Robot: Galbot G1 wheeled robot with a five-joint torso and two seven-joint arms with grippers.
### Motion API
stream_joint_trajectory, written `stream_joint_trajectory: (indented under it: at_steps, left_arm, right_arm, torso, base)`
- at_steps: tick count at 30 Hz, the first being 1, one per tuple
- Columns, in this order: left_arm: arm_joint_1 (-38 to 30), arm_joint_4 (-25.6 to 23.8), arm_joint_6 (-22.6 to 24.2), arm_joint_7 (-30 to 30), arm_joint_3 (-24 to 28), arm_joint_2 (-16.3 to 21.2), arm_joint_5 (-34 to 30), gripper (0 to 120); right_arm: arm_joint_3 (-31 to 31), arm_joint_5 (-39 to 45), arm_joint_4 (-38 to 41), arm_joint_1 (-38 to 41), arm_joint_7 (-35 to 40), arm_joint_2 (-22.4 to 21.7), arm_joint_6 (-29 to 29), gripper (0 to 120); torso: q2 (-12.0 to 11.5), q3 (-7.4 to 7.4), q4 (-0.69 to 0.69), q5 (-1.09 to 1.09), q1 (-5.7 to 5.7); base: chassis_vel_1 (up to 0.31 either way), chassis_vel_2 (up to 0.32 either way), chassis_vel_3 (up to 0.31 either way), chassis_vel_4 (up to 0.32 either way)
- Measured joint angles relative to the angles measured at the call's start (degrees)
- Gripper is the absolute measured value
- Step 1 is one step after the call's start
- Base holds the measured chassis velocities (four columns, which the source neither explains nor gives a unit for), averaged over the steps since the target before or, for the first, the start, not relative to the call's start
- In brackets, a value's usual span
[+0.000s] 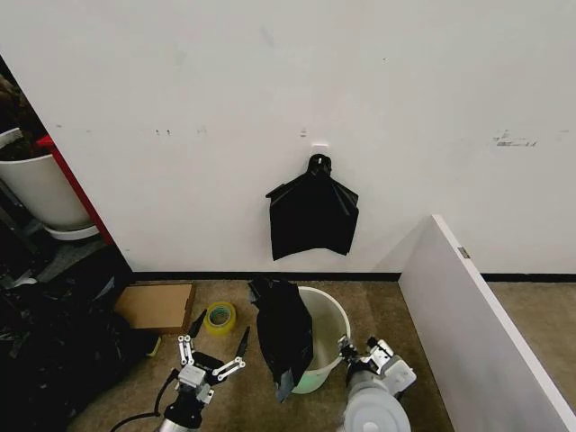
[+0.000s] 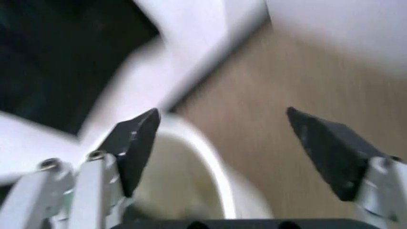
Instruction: Place the garbage bag over the trash bin.
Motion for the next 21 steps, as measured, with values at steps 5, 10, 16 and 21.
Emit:
stream_joint_trajectory:
  at_steps: [5, 10, 16, 21]
  left_arm:
    - [-1.9, -3.4, 14.6, -3.7, 1.1, 2.5, -5.0, 100]
    - [-5.9, -9.4, 38.7, -12.3, 2.3, 7.5, -15.1, 100]
    - [-8.4, -10.5, 48.0, -13.8, 2.8, 9.8, -20.2, 100]
    - [-9.9, -8.5, 49.6, -13.5, 3.4, 9.6, -18.9, 100]
  right_arm:
    - [0.7, -17.3, -3.1, -2.2, -13.0, -2.0, 7.4, 94]
    - [2.5, -36.9, -4.7, -3.1, -25.2, -4.0, 14.7, 100]
    - [2.6, -43.3, -4.1, -2.2, -29.4, -5.0, 15.5, 100]
    - [2.5, -47.0, -4.5, -1.1, -35.2, -5.4, 13.8, 100]
  torso:
    - [0.0, 0.00, -0.01, 0.00, 0.00]
    - [0.0, 0.00, -0.01, 0.01, 0.00]
    - [0.0, 0.00, -0.02, 0.00, 0.00]
    - [0.0, 0.00, -0.01, 0.00, 0.00]
  base:
    - [0.000, 0.000, 0.000, 0.000]
    - [0.000, 0.000, 0.000, 0.000]
    - [0.000, 0.000, 0.000, 0.000]
    - [0.000, 0.000, 0.000, 0.000]
